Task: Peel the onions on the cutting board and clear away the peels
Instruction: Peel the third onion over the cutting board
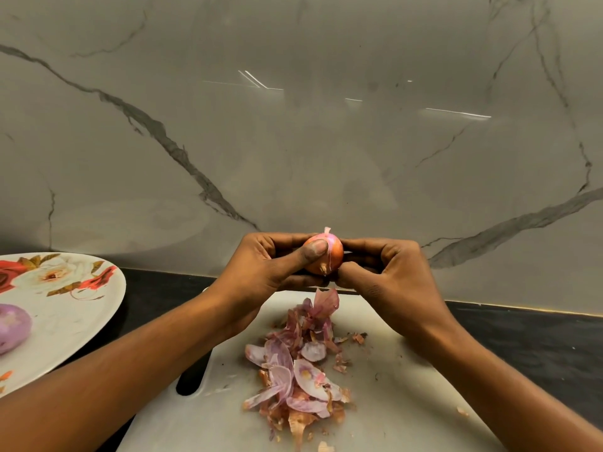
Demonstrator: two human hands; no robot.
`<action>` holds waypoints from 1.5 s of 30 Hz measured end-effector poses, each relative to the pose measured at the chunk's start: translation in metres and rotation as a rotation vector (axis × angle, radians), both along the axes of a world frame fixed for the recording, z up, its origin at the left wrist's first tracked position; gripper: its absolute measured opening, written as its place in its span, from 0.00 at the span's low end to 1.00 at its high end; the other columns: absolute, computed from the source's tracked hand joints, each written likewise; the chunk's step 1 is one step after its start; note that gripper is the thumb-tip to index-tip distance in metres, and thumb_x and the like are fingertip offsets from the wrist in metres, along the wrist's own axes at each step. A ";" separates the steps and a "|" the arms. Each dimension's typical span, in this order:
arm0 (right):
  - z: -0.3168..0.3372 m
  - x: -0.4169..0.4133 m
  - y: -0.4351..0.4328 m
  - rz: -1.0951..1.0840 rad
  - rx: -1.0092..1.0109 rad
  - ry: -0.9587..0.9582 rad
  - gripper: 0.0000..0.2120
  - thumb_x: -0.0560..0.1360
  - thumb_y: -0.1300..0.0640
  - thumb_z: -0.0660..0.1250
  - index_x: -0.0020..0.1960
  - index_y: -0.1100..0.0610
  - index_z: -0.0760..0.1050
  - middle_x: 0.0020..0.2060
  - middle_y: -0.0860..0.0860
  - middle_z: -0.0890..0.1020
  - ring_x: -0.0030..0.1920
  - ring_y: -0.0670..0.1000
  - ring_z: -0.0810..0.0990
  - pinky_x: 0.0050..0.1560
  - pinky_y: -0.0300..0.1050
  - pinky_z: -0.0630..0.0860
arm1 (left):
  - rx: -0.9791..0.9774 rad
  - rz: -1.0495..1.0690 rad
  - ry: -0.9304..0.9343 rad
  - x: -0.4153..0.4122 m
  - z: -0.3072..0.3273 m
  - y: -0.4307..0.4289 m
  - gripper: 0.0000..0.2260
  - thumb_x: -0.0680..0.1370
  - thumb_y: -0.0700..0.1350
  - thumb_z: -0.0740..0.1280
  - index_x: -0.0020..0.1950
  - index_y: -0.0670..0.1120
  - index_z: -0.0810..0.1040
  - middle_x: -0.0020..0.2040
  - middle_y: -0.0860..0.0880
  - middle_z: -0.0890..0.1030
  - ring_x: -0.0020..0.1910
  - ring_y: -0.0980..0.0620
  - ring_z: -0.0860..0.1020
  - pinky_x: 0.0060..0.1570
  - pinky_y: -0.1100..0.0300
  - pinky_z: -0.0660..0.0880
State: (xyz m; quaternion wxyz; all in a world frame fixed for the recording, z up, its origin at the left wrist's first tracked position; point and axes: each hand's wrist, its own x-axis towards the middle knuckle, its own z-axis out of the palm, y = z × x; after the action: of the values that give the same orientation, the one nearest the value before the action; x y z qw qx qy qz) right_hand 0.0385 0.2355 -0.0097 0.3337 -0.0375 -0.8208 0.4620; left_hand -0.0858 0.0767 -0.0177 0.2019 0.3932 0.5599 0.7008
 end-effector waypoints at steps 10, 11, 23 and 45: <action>0.002 0.002 0.000 0.031 0.016 0.005 0.14 0.76 0.59 0.77 0.57 0.45 0.84 0.47 0.47 0.90 0.47 0.46 0.90 0.49 0.45 0.87 | -0.001 0.001 0.002 0.001 0.000 0.001 0.18 0.74 0.47 0.73 0.64 0.44 0.84 0.55 0.43 0.88 0.53 0.42 0.88 0.54 0.51 0.85; 0.001 0.002 0.000 0.025 0.028 0.013 0.14 0.76 0.59 0.77 0.57 0.44 0.84 0.48 0.47 0.90 0.47 0.46 0.89 0.49 0.44 0.87 | -0.003 0.005 0.001 0.001 0.000 0.001 0.19 0.74 0.47 0.73 0.64 0.44 0.84 0.55 0.43 0.88 0.53 0.42 0.88 0.54 0.51 0.85; 0.000 0.001 0.002 -0.117 0.336 0.108 0.07 0.76 0.57 0.78 0.53 0.56 0.86 0.44 0.45 0.87 0.45 0.40 0.87 0.46 0.35 0.84 | 0.008 0.083 -0.078 -0.002 -0.002 0.002 0.16 0.77 0.46 0.74 0.63 0.42 0.82 0.54 0.42 0.88 0.52 0.42 0.88 0.53 0.53 0.85; 0.000 0.001 0.002 -0.129 0.322 0.102 0.01 0.78 0.58 0.75 0.48 0.55 0.86 0.37 0.45 0.85 0.39 0.45 0.85 0.38 0.36 0.82 | -0.021 0.056 -0.052 -0.001 -0.001 0.001 0.19 0.75 0.47 0.74 0.63 0.41 0.81 0.54 0.41 0.88 0.51 0.39 0.88 0.55 0.47 0.85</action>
State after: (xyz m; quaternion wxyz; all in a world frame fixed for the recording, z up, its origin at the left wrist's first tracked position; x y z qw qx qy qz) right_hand 0.0392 0.2375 -0.0097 0.4056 -0.0129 -0.8621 0.3034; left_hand -0.0865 0.0779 -0.0185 0.2009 0.3570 0.5727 0.7101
